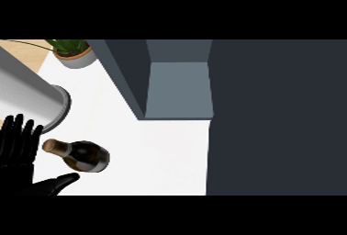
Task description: Pick up the wine, place it into the cabinet and close the cabinet
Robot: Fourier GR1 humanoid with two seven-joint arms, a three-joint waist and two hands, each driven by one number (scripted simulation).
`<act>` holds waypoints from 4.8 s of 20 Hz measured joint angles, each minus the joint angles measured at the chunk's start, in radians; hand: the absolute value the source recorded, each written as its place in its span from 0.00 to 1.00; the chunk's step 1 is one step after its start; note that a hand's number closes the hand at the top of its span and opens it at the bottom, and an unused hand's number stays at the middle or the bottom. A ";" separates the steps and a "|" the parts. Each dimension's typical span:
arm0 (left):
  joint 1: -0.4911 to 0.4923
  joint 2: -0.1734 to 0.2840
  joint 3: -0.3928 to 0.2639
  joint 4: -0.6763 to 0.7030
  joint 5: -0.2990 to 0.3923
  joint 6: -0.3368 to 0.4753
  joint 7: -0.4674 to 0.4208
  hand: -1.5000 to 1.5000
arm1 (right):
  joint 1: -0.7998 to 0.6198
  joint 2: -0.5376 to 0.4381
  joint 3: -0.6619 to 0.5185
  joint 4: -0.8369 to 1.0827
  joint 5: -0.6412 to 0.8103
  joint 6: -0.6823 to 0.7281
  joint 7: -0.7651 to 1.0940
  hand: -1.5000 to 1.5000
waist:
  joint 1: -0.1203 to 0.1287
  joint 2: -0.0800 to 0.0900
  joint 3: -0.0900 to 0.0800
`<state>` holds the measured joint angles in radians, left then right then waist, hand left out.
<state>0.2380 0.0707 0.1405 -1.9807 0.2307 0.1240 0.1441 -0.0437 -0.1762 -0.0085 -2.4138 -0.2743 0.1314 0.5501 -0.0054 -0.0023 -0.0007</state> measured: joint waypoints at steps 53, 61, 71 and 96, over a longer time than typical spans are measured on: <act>-0.208 -0.010 0.097 0.816 0.017 -0.240 -0.523 0.00 | -0.039 0.017 -0.019 0.002 -0.007 0.015 0.036 0.00 | -0.002 0.001 0.000; -0.233 -0.017 0.088 0.882 0.048 -0.316 -0.571 1.00 | -0.027 0.016 -0.029 0.004 -0.009 0.029 0.026 0.00 | -0.002 0.000 0.002; -0.196 0.010 0.023 0.851 -0.024 -0.358 -0.647 1.00 | -0.046 0.006 -0.086 0.009 -0.024 0.032 0.050 0.00 | -0.001 -0.001 0.001; -0.022 -0.045 -0.129 0.260 -0.057 -0.257 -0.542 1.00 | -0.079 0.009 -0.079 0.019 -0.024 0.021 0.059 0.00 | 0.005 -0.001 0.001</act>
<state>0.2156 0.0253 0.0110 -1.7203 0.1741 -0.1330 -0.3980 -0.1230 -0.1670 -0.0876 -2.3946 -0.2987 0.1527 0.6094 -0.0009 -0.0036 0.0006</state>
